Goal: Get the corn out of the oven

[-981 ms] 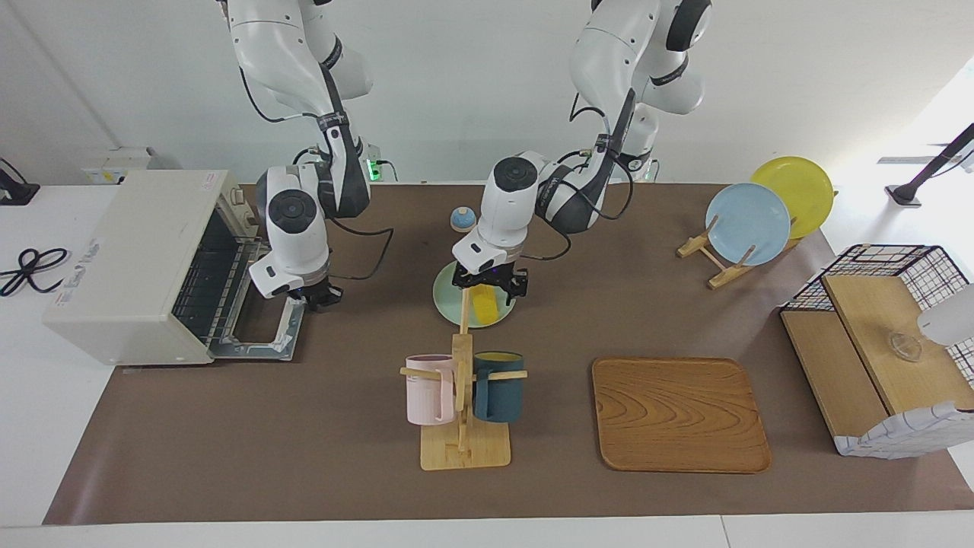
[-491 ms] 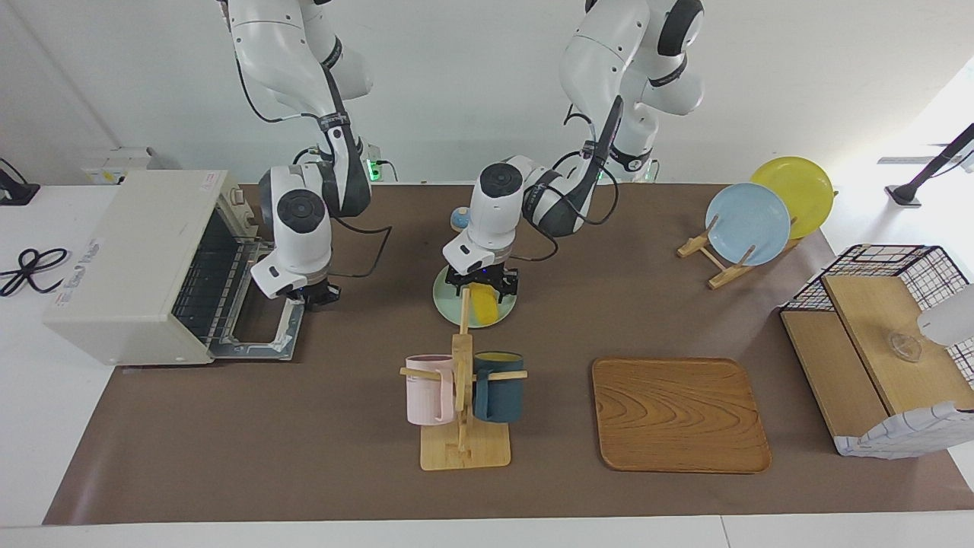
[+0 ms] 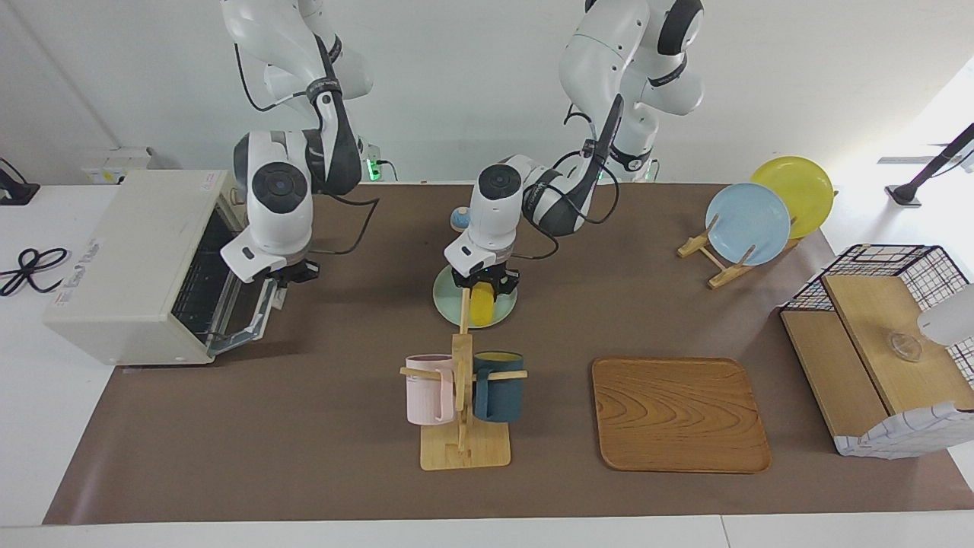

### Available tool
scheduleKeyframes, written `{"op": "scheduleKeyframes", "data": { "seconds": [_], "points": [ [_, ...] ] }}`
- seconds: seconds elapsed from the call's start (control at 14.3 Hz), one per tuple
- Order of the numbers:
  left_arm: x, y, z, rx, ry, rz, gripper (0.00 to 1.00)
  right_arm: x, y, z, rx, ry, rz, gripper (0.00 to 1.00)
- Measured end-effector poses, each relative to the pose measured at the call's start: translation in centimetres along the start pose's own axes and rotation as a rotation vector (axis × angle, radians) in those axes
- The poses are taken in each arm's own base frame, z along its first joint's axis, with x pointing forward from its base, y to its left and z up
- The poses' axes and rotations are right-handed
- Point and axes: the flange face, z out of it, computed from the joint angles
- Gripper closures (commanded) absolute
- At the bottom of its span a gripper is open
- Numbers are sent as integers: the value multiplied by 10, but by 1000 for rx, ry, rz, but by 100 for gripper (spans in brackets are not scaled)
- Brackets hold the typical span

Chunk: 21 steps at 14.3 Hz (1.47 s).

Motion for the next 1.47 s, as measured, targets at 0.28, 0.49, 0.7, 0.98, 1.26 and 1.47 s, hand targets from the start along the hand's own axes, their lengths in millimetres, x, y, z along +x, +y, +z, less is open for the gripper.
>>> {"op": "scheduleKeyframes", "data": {
  "seconds": [0.28, 0.49, 0.7, 0.98, 1.26, 1.47],
  "points": [
    [61, -80, -80, 9, 27, -124, 100, -18, 53, -36, -3, 16, -39, 100],
    [109, -187, -130, 8, 59, -182, 100, -36, 67, -62, 15, 46, -82, 100],
    [136, -273, -119, 12, 55, -201, 100, -41, 57, -69, 133, 54, -66, 100],
    [183, -336, -89, 11, 76, -204, 100, -41, 40, -73, 158, 53, -45, 100],
    [200, -381, -60, -3, 105, -159, 100, -41, 40, -72, 158, 52, -43, 77],
    [203, -388, -45, -3, 114, -132, 100, -41, 42, -72, 163, 50, -37, 0]
  ]
}}
